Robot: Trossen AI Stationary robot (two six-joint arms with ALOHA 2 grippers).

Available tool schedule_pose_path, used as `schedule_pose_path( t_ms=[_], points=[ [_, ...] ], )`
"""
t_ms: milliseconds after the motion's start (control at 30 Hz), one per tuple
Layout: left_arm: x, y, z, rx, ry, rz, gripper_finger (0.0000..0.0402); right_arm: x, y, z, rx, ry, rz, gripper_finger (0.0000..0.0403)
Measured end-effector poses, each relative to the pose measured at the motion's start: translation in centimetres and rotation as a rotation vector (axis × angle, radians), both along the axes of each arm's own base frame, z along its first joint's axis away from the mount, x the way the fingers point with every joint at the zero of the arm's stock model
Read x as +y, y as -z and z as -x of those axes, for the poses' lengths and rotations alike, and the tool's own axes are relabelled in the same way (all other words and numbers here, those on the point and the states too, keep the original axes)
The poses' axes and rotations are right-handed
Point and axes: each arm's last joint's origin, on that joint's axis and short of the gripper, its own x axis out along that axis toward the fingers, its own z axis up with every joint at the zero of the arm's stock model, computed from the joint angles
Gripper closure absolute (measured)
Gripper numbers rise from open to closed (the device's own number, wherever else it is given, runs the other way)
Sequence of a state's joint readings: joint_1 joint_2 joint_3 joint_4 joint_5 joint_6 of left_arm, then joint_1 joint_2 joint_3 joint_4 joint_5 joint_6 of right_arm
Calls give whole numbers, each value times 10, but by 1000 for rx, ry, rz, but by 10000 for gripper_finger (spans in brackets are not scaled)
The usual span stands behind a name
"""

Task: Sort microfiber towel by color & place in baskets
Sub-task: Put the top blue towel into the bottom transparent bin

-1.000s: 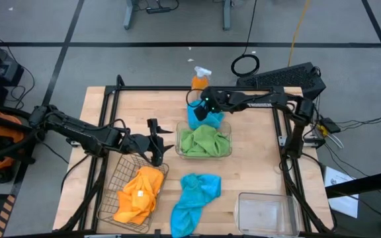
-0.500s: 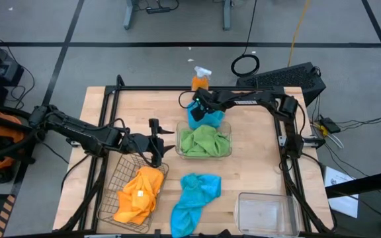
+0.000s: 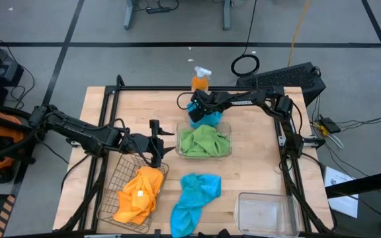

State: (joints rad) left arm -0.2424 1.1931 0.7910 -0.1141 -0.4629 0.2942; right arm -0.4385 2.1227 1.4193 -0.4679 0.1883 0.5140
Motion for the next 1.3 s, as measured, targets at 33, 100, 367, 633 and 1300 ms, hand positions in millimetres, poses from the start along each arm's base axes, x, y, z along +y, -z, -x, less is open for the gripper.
schedule_pose_path(
  t_ms=[33, 100, 367, 633, 1300],
  points=[
    [0, 0, 0, 0, 0, 0, 142, 0, 0, 0, -4, -2, -1, 249],
    [0, 0, 0, 0, 0, 1, 142, 0, 0, -1, -8, -3, -1, 285],
    [0, 0, 0, -6, -11, 22, 142, 1, -5, -3, -37, -29, 31, 386],
    [0, 0, 0, -7, -20, 40, 142, 27, -46, -5, -70, -72, 116, 395],
    [0, -5, -3, -103, -75, 151, 142, 171, -185, 21, -351, -338, 383, 389]
  ],
)
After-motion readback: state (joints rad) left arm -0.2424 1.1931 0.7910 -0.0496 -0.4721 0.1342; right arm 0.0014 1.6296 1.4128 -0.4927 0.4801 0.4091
